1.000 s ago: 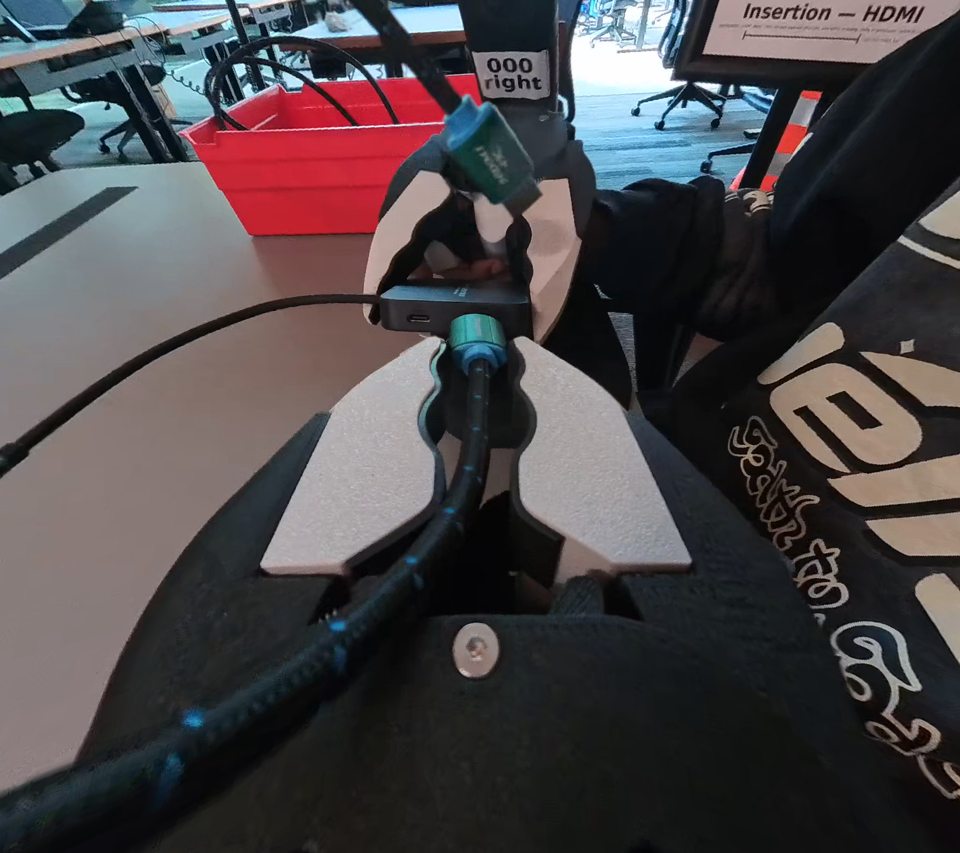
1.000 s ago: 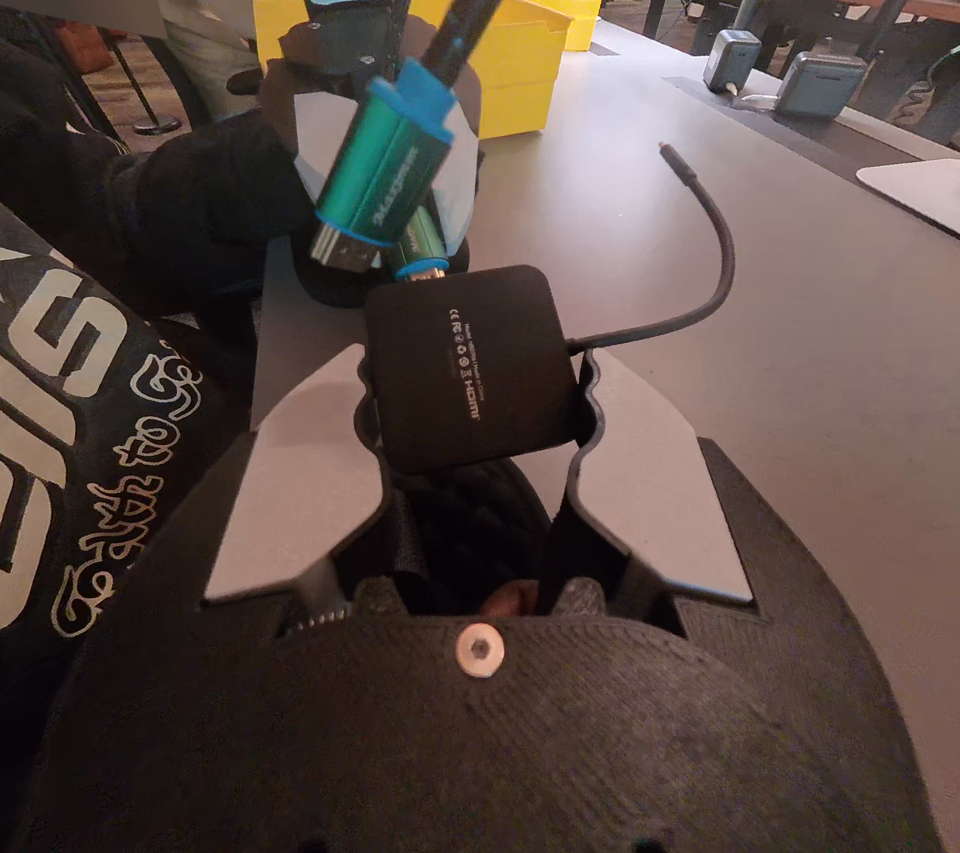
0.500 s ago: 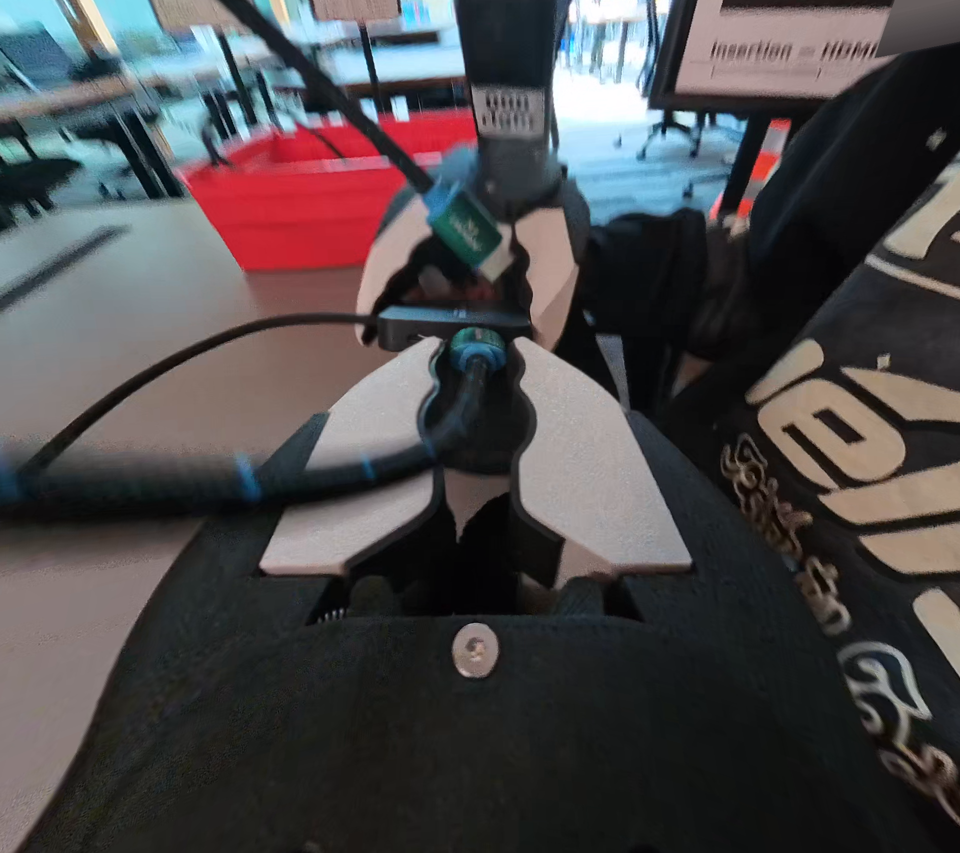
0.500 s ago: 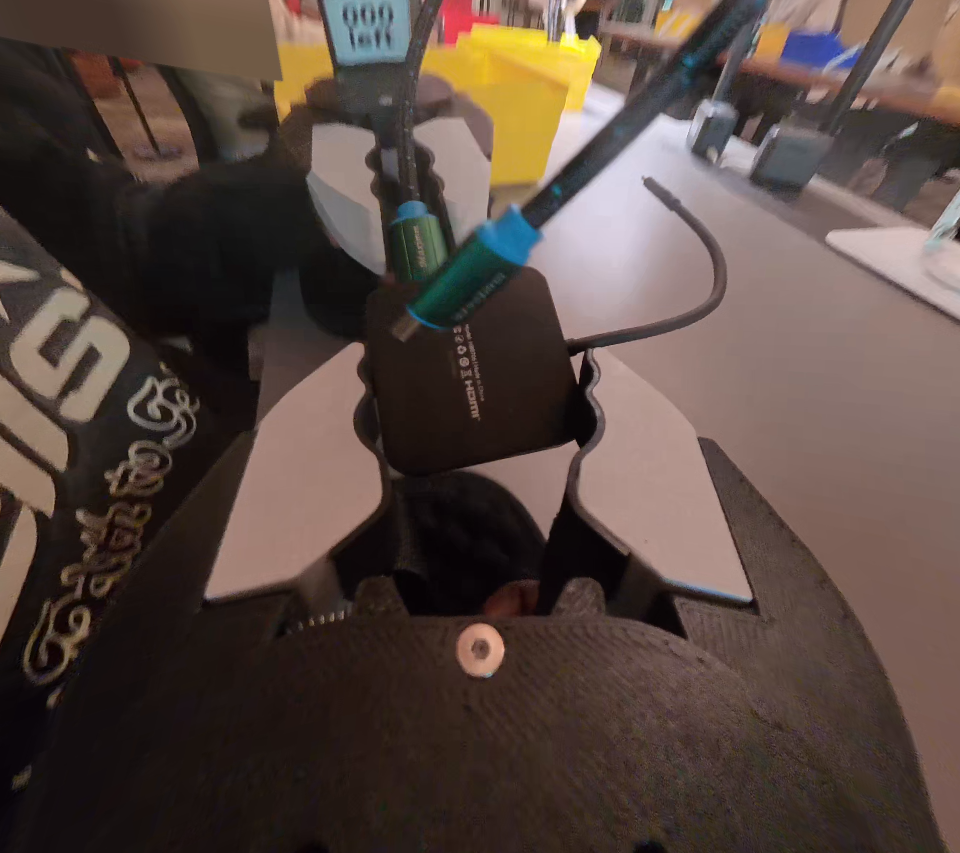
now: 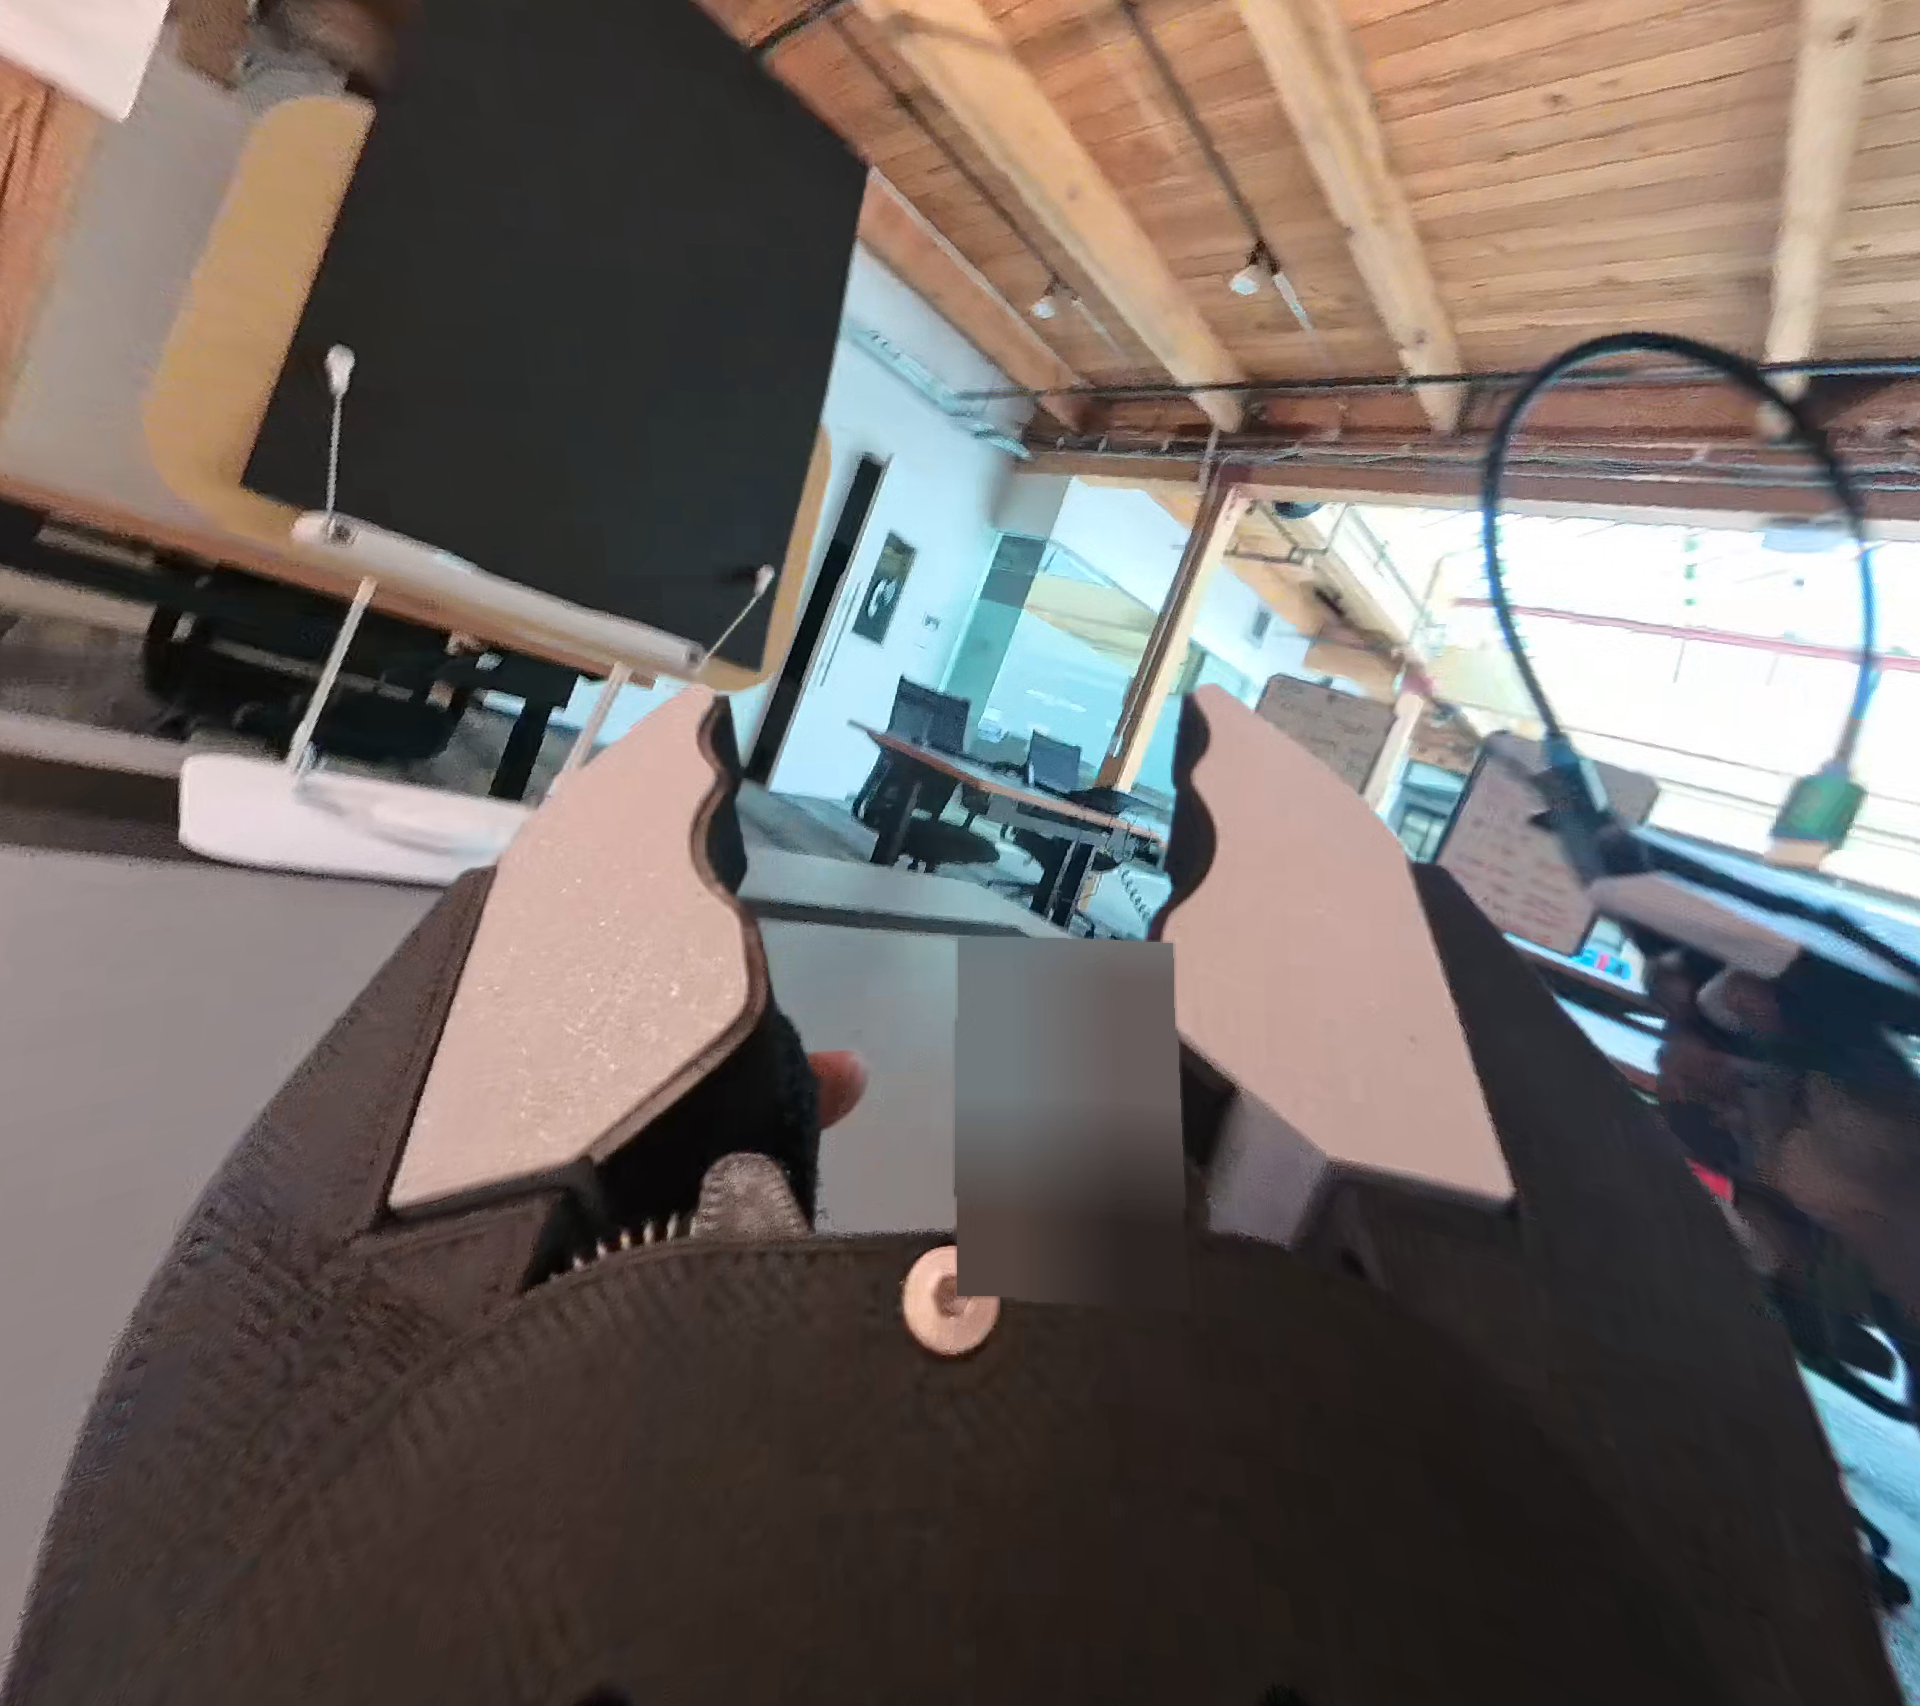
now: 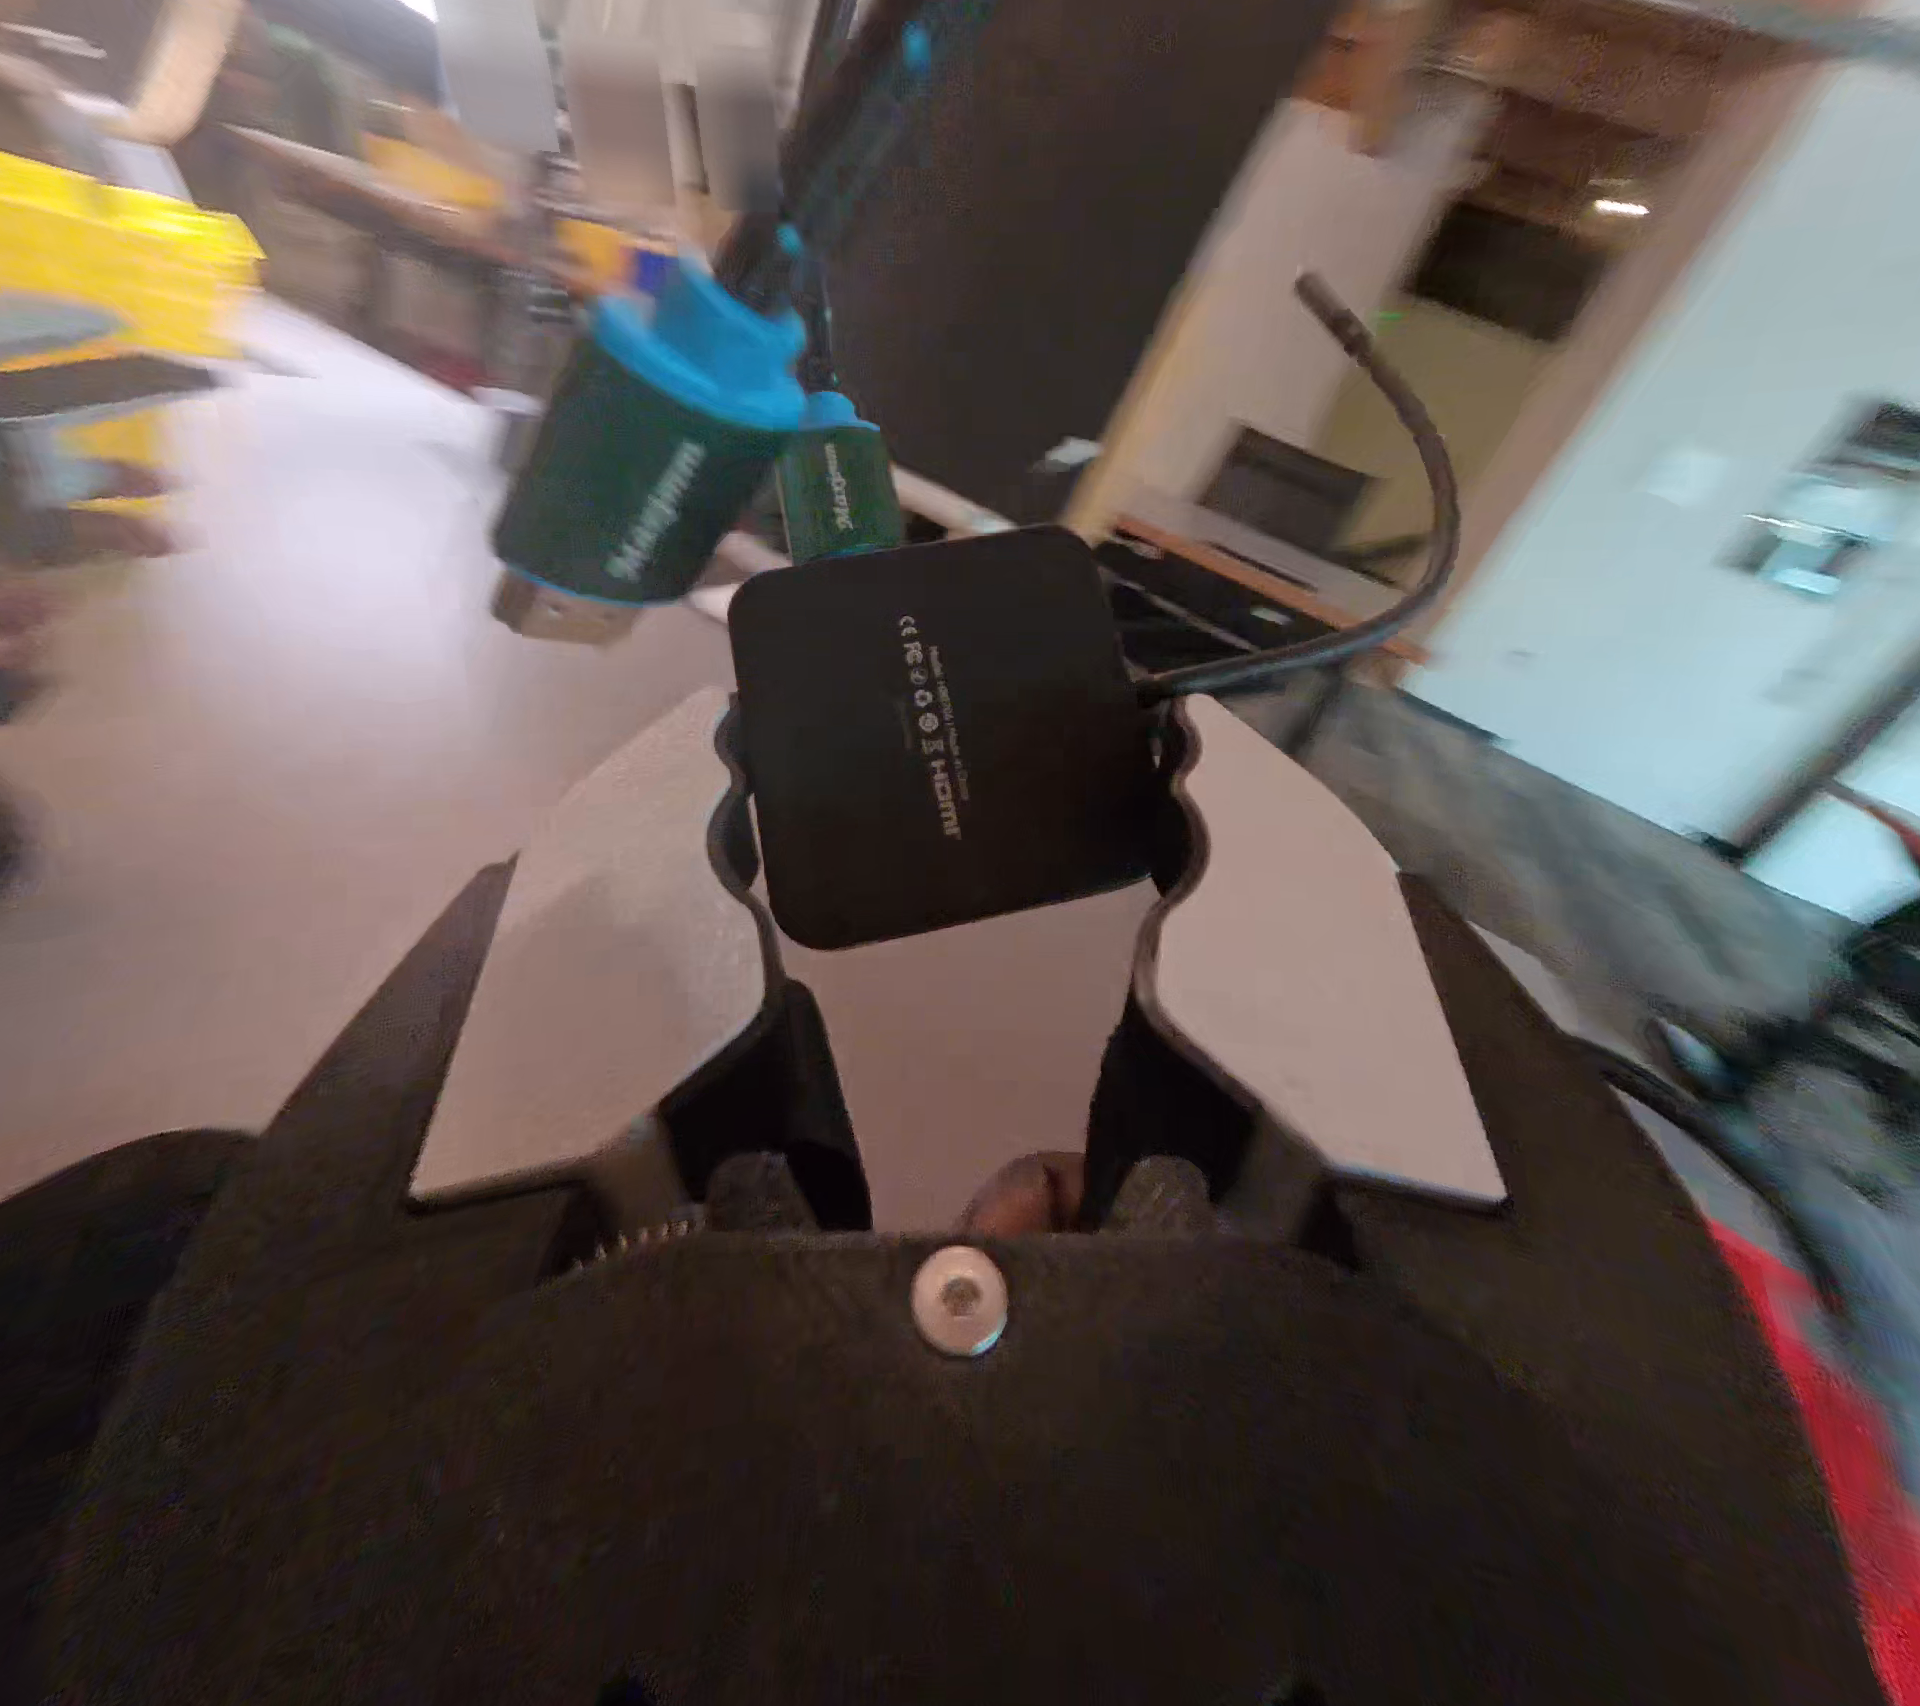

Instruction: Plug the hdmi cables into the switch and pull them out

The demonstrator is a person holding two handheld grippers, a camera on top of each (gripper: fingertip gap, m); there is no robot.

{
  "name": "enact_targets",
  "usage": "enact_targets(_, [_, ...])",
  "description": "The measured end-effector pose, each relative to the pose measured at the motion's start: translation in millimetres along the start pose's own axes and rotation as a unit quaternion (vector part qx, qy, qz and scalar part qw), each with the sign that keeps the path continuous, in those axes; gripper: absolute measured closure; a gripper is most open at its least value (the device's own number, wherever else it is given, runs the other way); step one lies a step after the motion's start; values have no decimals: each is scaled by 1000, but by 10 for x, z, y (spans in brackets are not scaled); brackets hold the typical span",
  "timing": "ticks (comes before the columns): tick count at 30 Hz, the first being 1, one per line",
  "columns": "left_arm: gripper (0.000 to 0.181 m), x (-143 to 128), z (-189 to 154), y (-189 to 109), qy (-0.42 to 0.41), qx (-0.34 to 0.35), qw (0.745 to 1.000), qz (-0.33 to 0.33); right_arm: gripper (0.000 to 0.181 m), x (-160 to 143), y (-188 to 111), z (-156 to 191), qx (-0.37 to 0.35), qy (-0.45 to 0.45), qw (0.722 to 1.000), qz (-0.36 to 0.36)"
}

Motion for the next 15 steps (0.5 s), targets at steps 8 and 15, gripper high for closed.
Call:
enact_targets(8, [99, -132, 3, 50, -16, -3, 999, 49, 104, -844, -509, -899, -197, 60, 939, 276])
enact_targets(15, [100, -278, -89, 79, 23, -33, 994, 105, 104, -1661, -605, -782, -113, 150, 847, 498])
Point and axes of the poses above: each gripper's, where its closed fingertips meet, y out along the fingers, x out of its top, z = x × y across the jaws, the point moved 6 cm from there along -y, back along the fingers, and after that the axes turned 1 degree about -z, right-handed, at the moved point
